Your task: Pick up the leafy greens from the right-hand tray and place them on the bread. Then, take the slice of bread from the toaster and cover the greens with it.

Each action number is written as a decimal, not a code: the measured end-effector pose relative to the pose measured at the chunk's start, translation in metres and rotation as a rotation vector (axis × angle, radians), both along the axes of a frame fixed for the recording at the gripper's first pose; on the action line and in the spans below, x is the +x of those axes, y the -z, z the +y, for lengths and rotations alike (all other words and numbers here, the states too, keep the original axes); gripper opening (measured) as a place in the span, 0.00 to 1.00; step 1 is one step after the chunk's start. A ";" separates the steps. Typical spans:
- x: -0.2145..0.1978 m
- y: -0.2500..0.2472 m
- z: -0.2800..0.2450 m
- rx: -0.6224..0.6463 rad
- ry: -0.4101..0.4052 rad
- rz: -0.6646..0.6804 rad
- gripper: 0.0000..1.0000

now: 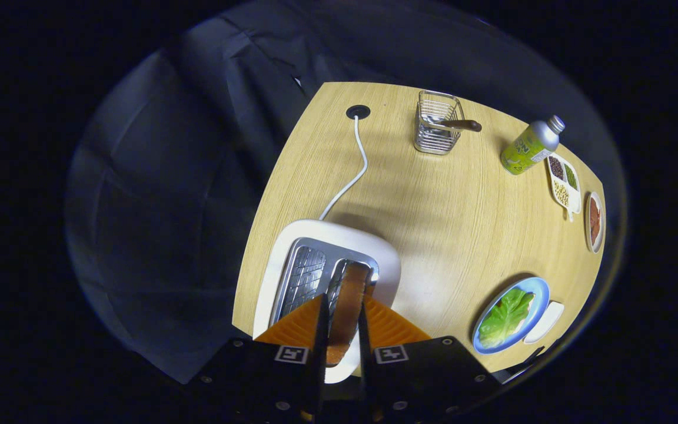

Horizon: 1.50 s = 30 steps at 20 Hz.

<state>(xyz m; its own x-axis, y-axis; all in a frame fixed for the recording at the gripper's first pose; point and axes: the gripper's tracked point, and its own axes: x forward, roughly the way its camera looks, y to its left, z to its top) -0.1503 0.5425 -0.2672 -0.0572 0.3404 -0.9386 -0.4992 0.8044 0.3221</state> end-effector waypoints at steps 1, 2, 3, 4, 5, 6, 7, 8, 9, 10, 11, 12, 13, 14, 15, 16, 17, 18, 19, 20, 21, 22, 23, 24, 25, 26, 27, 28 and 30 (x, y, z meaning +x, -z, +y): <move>-0.002 -0.003 -0.002 0.018 0.026 0.026 0.19; -0.002 -0.006 -0.003 0.041 0.045 0.044 0.17; -0.001 -0.011 -0.005 0.061 0.053 0.053 0.14; -0.001 -0.017 -0.008 0.085 0.059 0.056 0.13; -0.001 -0.025 -0.010 0.111 0.066 0.061 0.12; -0.001 -0.033 -0.014 0.138 0.076 0.063 0.12; 0.001 -0.042 -0.016 0.166 0.085 0.059 0.12; 0.004 -0.050 -0.020 0.193 0.097 0.051 0.12; 0.007 -0.058 -0.026 0.217 0.113 0.046 0.12; 0.009 -0.064 -0.034 0.239 0.127 0.043 0.12; 0.012 -0.071 -0.041 0.263 0.138 0.038 0.12; 0.016 -0.077 -0.049 0.285 0.152 0.030 0.12; 0.020 -0.082 -0.058 0.306 0.165 0.019 0.11; 0.024 -0.087 -0.068 0.326 0.178 0.010 0.11; 0.027 -0.092 -0.079 0.342 0.189 0.002 0.12; 0.031 -0.096 -0.091 0.354 0.201 -0.008 0.12; 0.035 -0.097 -0.104 0.366 0.208 -0.018 0.12; 0.039 -0.097 -0.118 0.375 0.221 -0.025 0.12; 0.040 -0.099 -0.131 0.386 0.230 -0.031 0.12; 0.042 -0.099 -0.143 0.397 0.240 -0.034 0.12; 0.043 -0.100 -0.156 0.409 0.250 -0.032 0.12; 0.044 -0.097 -0.168 0.419 0.261 -0.029 0.12; 0.046 -0.095 -0.177 0.427 0.271 -0.027 0.12; 0.048 -0.091 -0.187 0.432 0.277 -0.027 0.12; 0.049 -0.087 -0.199 0.435 0.279 -0.029 0.11; 0.051 -0.082 -0.207 0.436 0.279 -0.029 0.12; 0.051 -0.076 -0.217 0.437 0.279 -0.026 0.12; 0.050 -0.070 -0.224 0.436 0.280 -0.017 0.12; 0.051 -0.057 -0.236 0.440 0.284 0.007 0.12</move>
